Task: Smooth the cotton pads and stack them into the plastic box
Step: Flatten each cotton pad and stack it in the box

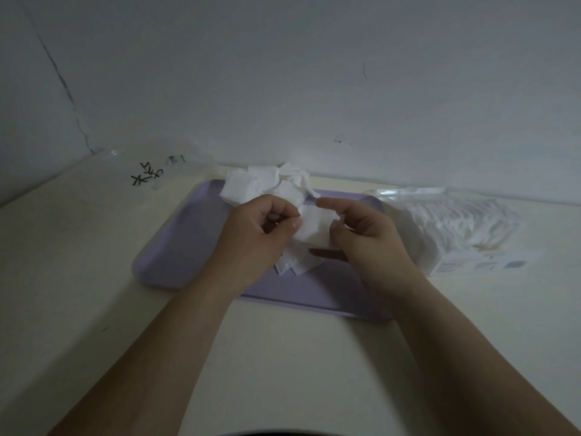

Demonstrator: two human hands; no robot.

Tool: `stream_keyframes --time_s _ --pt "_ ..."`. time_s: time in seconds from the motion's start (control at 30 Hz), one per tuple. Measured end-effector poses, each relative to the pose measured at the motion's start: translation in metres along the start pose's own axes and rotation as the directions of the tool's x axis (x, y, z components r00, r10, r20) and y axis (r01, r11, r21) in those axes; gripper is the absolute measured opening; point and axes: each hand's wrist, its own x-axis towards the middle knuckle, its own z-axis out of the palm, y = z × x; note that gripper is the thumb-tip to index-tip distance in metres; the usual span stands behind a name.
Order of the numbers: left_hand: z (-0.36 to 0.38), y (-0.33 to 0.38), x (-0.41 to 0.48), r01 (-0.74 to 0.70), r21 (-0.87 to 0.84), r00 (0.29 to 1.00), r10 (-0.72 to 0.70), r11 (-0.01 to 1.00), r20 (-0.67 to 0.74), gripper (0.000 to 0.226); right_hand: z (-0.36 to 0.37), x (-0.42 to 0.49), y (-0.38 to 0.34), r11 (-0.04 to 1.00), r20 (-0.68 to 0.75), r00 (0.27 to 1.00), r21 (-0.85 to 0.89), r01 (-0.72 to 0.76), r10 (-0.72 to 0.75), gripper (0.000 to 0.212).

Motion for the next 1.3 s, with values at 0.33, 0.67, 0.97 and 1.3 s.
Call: stream_keyframes --time_s 0.33,0.67,0.97,1.3 --pt "0.004 -0.004 0.001 0.034 -0.014 0.999 -0.034 0.999 0.015 0.046 0.001 0.000 -0.002 0.996 0.028 0.996 -0.035 0.082 -0.081 0.077" --pt "0.018 -0.010 -0.010 -0.012 0.196 0.977 -0.030 0.980 0.212 0.020 -0.008 0.002 -0.002 0.875 0.020 0.989 -0.465 0.137 -0.144 0.064" --pt "0.008 -0.013 -0.008 -0.055 0.537 0.989 -0.027 0.842 0.144 0.052 -0.013 0.003 -0.003 0.892 -0.043 0.999 -0.453 -0.003 -0.018 0.069" --pt "0.030 -0.015 -0.006 -0.096 0.344 0.978 0.024 0.934 0.207 0.031 -0.008 0.010 -0.001 0.971 -0.103 0.974 0.155 -0.184 0.201 0.073"
